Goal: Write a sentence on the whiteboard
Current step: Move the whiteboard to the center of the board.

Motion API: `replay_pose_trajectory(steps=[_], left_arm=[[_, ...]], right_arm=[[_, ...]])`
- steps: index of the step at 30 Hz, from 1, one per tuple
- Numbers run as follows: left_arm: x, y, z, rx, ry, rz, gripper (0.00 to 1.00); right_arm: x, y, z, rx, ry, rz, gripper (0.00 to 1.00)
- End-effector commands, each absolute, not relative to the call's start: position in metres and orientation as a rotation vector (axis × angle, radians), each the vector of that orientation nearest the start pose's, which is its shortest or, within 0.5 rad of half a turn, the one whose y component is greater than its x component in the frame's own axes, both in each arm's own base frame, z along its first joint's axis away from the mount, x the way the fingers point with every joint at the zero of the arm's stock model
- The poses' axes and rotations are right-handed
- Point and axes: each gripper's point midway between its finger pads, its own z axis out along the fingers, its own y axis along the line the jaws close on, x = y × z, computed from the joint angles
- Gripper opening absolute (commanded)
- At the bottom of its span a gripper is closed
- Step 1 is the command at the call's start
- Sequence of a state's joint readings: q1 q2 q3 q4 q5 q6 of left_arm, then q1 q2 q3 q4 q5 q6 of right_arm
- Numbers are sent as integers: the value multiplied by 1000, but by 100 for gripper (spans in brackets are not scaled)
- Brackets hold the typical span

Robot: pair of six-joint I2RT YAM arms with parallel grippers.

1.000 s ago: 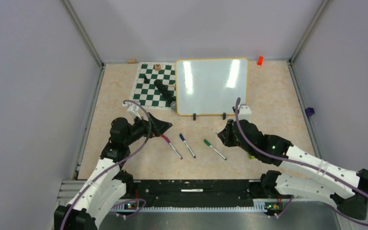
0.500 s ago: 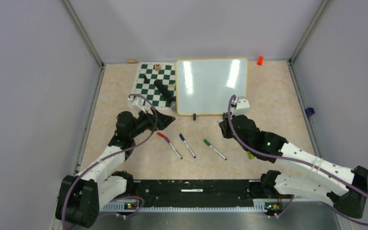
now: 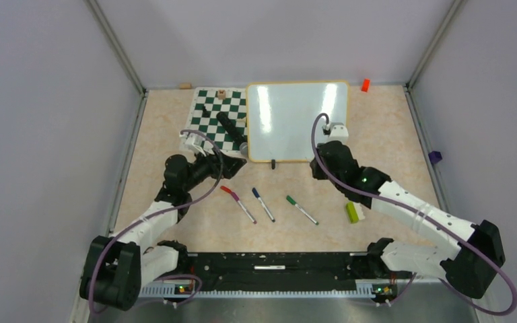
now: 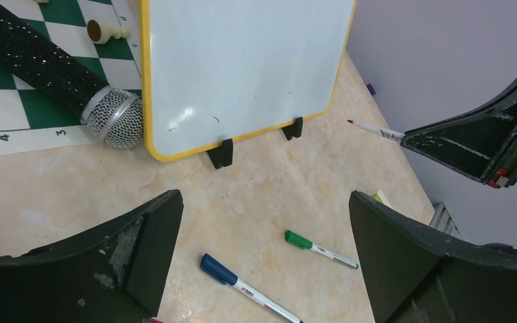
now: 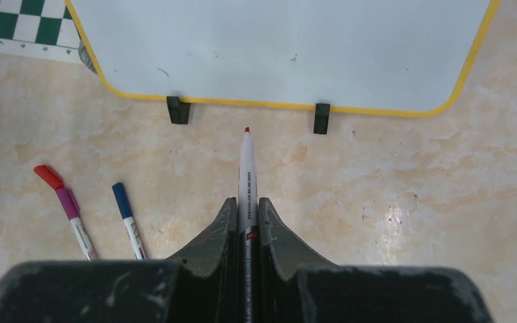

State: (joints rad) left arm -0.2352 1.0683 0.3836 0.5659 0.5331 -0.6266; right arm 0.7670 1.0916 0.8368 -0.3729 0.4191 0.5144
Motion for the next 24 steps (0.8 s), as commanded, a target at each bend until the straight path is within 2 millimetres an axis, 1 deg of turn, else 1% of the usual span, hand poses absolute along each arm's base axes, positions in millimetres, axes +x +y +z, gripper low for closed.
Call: replay_pose_trajectory(steps=[1,2,4,6,9,11,12,15,18,20,22,24], left_arm=[[318,-176,201,9,1706,-1028,99],[326,-171,198,-36,1718,-988,99],[335,-167,195,-70,1742,-965,99],[341,-166,196,-88,1737,-954,99],[350,-160,199,-130,1708,-924,99],[354,-158,201,-123,1708,-914,99],[353,-162,202,-83,1717,-934,99],[353,-179,213,81,1685,-990,99],[361,-188,212,160,1709,-1010,99],[361,-198,210,253,1716,-1072,99],[362,-206,214,335,1686,-1130,99],[365,-209,216,356,1665,-1166,99]], right_arm=[[293,198,215,-18,2061,383,0],[294,197,216,-16,2061,384,0],[297,194,216,-12,2063,391,0],[299,191,214,-6,2079,409,0],[300,188,205,12,2125,448,0],[301,186,203,16,2128,457,0],[300,184,202,11,2124,455,0],[298,181,204,-2,2104,450,0],[297,178,205,-13,2090,442,0],[295,177,203,-12,2092,444,0],[292,181,201,-31,2098,474,0],[289,182,199,-39,2101,489,0]])
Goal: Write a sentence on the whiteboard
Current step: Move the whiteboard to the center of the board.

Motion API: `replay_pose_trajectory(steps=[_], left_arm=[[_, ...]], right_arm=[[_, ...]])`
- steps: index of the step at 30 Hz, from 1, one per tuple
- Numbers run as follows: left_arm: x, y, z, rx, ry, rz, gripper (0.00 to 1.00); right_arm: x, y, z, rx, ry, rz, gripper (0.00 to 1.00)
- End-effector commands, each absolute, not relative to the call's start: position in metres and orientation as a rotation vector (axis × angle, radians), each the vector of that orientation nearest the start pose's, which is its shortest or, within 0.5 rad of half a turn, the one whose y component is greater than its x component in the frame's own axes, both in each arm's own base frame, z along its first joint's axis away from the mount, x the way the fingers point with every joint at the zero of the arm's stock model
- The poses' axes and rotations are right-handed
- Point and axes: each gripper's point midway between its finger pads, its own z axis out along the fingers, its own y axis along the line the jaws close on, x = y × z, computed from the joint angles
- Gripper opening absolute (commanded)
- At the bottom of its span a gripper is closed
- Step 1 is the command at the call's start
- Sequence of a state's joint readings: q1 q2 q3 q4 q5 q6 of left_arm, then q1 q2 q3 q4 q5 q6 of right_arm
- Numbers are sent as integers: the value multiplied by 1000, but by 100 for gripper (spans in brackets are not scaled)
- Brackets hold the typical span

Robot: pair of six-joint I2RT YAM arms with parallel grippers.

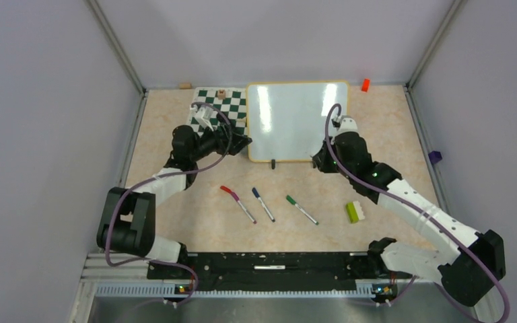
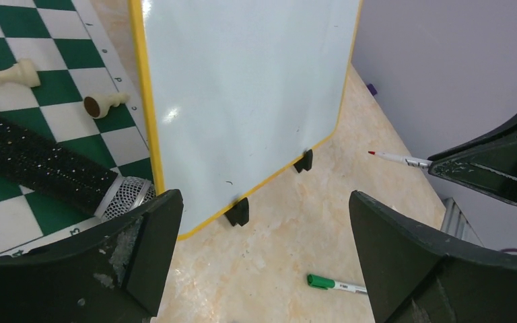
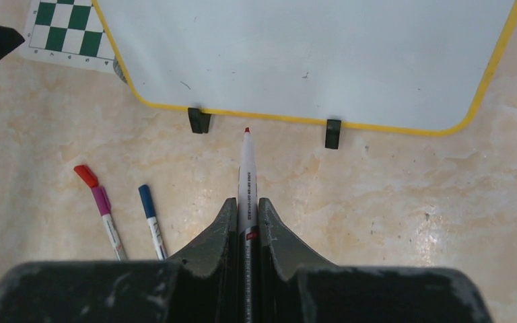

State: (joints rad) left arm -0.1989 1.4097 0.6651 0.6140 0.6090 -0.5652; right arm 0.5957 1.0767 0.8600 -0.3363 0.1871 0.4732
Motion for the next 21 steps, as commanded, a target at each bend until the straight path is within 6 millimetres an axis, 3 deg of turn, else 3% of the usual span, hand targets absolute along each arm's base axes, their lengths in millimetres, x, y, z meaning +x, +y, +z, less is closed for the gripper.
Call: replay_pose_trajectory(steps=[1,9,15,21], left_arm=[[368,-208,215,347,1665,-1164,99],[382,-206,210,441,1629,-1105,99],[392,-203,203,478,1656,-1049,99],[397,-201,192,437,1636,-1105,99]], right_arm=[[288,182,199,-42,2101,489,0],[277,183,212,-61,2084,543,0],[271,163,221,-24,2071,462,0],[276,149,227,24,2063,384,0]])
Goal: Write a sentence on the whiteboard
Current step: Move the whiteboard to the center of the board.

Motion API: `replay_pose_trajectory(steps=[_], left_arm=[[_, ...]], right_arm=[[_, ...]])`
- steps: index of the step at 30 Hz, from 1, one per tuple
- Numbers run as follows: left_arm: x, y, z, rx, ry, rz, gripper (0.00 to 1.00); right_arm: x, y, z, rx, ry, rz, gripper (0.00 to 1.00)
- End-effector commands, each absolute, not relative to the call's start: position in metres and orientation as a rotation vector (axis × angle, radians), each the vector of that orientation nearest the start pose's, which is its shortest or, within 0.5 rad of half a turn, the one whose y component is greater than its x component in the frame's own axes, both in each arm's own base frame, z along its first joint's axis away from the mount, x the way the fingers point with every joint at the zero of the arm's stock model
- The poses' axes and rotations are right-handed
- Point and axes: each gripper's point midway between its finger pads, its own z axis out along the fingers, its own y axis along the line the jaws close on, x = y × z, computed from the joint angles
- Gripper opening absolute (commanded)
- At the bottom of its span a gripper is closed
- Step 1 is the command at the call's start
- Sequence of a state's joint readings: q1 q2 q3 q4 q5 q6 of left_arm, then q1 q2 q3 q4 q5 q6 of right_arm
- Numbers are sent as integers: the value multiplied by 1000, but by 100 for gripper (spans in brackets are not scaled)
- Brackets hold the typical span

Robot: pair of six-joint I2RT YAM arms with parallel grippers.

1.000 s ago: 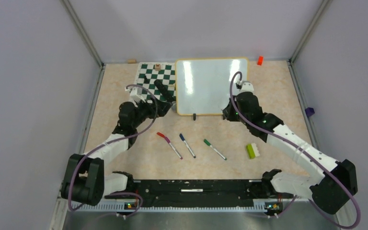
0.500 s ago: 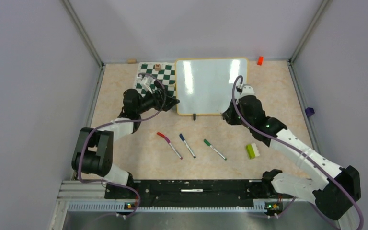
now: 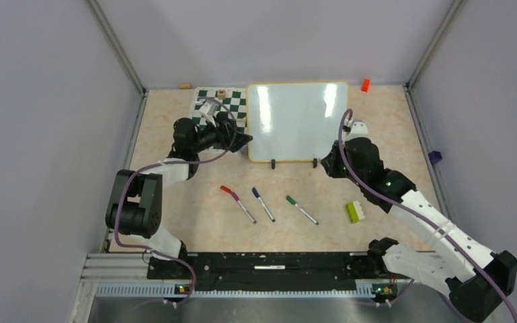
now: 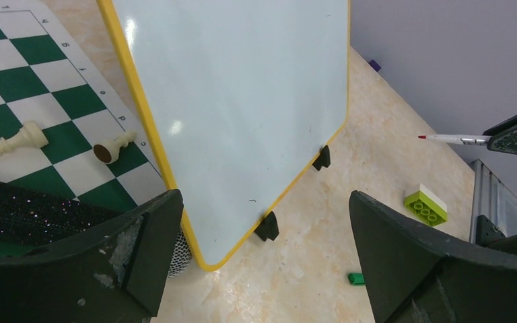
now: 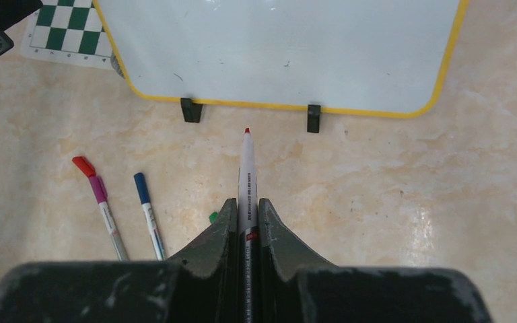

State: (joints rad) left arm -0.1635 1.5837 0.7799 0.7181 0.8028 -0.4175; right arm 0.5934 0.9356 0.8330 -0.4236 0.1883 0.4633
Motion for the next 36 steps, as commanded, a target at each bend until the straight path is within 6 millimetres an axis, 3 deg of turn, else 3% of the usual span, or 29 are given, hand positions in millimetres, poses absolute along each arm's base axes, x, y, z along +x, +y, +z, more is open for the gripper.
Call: replay_pose_trajectory(steps=[1,6,12,17,23,31,36], left_arm=[[398,-201,189,423,1643,-1138,99],[401,-205,183,435,1647,-1370,99],[411,-192,176,374,1619,-1484,99],[425,-185,168,335,1665,-1429,99],[443,-184,153,408,1749,-1255,99],[454,-196,146,441,1746,-1326,99],[458,-207,143,462,1748,-1349,99]], right_arm=[[280,147,228,38,2061,374,0],[301,152,253,78,1999,384,0],[315,161,270,99,1960,423,0],[322,164,274,100,1945,424,0],[335,159,279,104,1930,391,0],[352,149,302,139,1882,394,0],[350,146,301,149,1881,395,0]])
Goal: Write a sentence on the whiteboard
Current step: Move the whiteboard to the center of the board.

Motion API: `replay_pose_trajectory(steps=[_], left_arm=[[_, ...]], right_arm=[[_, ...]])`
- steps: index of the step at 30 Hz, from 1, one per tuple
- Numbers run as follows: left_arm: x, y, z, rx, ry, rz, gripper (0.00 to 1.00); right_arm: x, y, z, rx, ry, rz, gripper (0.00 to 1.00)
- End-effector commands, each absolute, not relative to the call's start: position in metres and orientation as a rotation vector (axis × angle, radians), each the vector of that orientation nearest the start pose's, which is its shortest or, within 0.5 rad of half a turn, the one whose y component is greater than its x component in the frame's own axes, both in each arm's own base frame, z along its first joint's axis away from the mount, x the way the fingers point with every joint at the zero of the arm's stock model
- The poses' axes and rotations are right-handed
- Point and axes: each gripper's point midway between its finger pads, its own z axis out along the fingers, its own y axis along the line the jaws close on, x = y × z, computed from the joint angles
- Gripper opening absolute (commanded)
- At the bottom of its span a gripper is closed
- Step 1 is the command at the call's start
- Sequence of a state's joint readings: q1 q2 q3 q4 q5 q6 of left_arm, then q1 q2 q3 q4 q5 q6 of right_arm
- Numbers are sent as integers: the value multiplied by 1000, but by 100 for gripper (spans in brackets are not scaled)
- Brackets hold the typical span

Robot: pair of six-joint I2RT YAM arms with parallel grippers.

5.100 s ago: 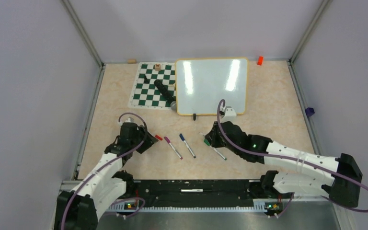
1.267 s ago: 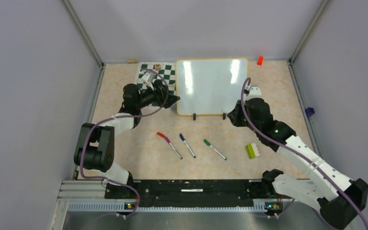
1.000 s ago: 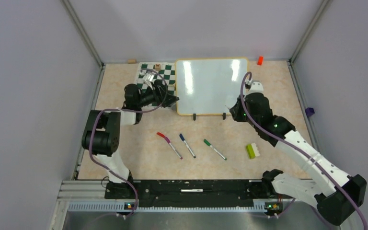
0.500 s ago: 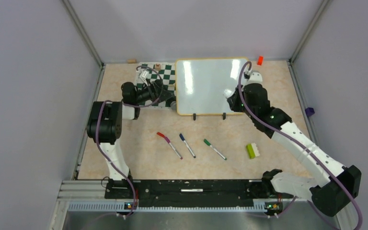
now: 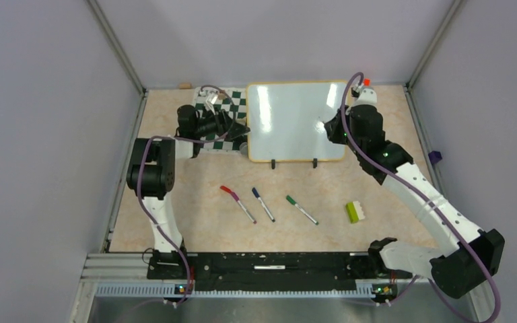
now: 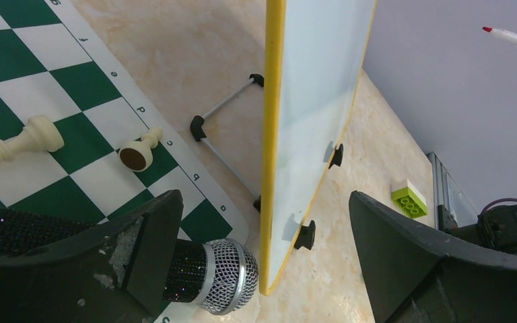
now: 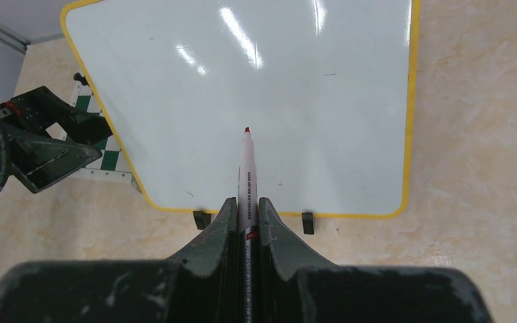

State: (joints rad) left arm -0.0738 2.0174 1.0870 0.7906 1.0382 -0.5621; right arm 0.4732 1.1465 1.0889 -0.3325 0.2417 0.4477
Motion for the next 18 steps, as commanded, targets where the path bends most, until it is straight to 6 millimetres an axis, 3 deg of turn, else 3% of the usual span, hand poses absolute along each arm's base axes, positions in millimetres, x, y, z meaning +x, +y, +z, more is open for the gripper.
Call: replay_pose_trajectory(steps=[1,7,11,18], left_arm=[[458,-211,142,472,1753,-1353,99],[453,-238,131,584,1798,-1379,99],[450,-242,129,606,1802,-1389,98],[440,-244,128,630,1775,-1445,77]], right_arm=[[349,146,299,151,1883,393,0],[348,141,291,163,1897,381,0],[347,136,290,170,1902,371,0],[343,134,293,169,1889,383,0]])
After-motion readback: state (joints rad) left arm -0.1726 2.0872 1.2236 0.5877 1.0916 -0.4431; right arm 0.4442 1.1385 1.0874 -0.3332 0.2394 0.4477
